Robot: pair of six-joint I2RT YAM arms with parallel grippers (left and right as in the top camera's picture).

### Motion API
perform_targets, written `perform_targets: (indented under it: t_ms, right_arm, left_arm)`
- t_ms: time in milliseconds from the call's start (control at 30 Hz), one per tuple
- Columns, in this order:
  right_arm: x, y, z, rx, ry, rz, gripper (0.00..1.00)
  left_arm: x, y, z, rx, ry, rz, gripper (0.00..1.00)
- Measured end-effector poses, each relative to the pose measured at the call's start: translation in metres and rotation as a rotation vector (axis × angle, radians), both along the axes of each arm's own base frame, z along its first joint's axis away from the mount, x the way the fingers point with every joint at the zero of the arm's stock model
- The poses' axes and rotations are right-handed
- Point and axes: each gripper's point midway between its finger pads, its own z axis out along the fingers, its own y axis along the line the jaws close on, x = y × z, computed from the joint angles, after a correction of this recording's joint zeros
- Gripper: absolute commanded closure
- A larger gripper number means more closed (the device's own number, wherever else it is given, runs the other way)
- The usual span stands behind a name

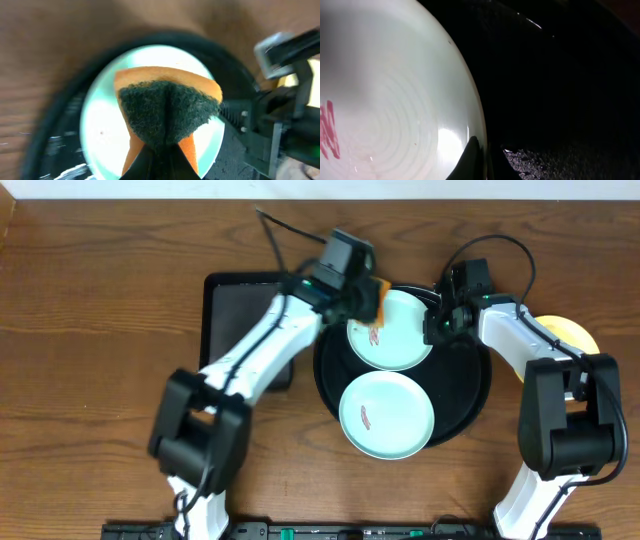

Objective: Clean dirty plates on tray and stack at the side
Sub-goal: 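Move the sponge over the pale green plate with the left gripper, then wipe the upper pale green plate with the sponge in the left gripper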

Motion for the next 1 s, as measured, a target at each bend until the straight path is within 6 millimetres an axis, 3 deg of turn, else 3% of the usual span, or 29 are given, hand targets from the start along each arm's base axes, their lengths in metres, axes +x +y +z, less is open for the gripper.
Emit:
perform_targets:
  t_ms: [233,433,567,867,1000]
  right_arm:
    - [-0.001,0.000,0.000,0.003,0.005,0.001,0.99]
    - [-0.003,0.000,-0.001,0.002,0.015,0.001,0.99]
    - [-0.003,0.000,0.000,0.001,0.018,0.001,0.99]
    - [-0.004,0.001,0.000,0.004,0.022,0.002,0.99]
    - [-0.005,0.002,0.000,0.011,0.025,0.005,0.99]
  left_arm:
    - [-0.019,-0.032,-0.068,0.040,0.112,-0.029,0.92]
    - [-0.028,-0.052,-0.098,0.052,0.125,-0.046,0.93]
    - [-0.021,-0.037,-0.101,0.140,0.094,-0.005,0.92]
    - [0.010,0.028,-0.100,0.503,-0.090,0.086,0.93]
    - [0.010,0.032,-0.099,0.550,-0.112,0.079,0.92]
